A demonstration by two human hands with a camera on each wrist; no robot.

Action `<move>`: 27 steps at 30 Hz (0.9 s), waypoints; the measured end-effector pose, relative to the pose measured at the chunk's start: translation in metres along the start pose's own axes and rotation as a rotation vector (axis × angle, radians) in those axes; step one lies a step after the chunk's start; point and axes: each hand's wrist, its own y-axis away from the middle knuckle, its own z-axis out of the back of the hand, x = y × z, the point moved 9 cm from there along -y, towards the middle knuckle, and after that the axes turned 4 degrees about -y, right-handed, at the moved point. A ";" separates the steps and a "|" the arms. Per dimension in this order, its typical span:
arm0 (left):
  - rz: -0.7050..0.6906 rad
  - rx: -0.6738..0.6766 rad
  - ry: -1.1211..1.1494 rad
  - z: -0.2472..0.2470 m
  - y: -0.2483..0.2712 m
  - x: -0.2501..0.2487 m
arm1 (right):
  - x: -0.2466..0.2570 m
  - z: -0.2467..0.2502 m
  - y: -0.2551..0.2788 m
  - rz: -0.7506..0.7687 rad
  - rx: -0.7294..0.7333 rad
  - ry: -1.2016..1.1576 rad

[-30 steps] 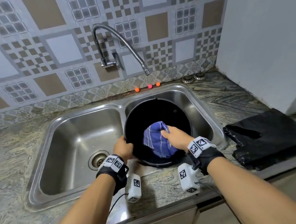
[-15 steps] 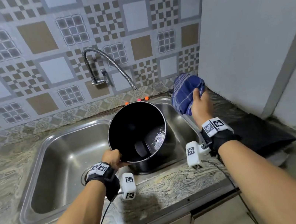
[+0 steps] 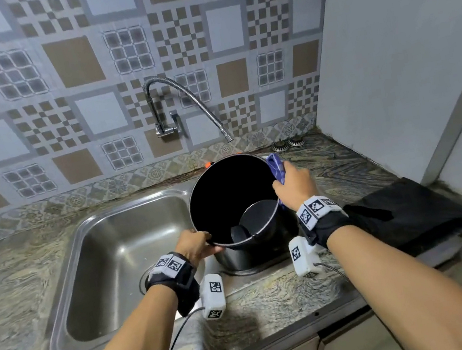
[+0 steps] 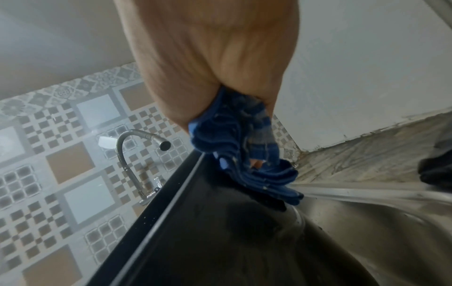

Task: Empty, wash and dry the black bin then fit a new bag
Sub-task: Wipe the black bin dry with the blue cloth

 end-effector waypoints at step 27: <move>-1.035 -0.027 -1.051 -0.082 0.042 -0.100 | 0.008 -0.002 -0.025 0.104 -0.041 -0.248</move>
